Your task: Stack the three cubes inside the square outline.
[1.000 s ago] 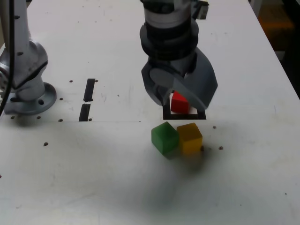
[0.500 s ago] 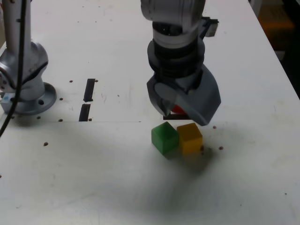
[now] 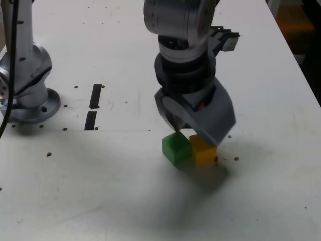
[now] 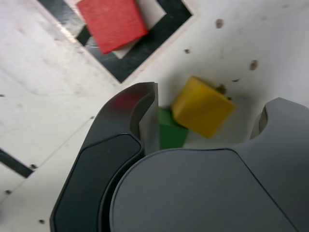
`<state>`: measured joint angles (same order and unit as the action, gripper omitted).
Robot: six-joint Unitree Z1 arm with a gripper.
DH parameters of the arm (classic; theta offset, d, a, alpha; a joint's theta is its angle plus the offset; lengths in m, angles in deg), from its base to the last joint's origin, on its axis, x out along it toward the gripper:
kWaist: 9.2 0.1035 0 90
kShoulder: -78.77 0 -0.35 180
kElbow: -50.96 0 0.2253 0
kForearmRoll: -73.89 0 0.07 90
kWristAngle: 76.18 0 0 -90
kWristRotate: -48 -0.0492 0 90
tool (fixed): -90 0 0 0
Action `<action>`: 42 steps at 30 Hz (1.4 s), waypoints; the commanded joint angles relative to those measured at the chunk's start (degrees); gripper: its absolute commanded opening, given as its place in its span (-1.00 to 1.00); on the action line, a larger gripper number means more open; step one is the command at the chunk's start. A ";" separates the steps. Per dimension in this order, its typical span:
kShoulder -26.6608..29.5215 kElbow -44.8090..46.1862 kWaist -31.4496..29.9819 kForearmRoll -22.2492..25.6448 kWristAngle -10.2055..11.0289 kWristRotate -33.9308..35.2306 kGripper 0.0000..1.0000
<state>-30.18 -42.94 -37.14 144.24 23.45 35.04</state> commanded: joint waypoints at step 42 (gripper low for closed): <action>-3.66 2.71 3.70 -4.47 -0.06 5.84 0.59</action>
<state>-33.71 -40.56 -33.21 140.03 23.90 40.77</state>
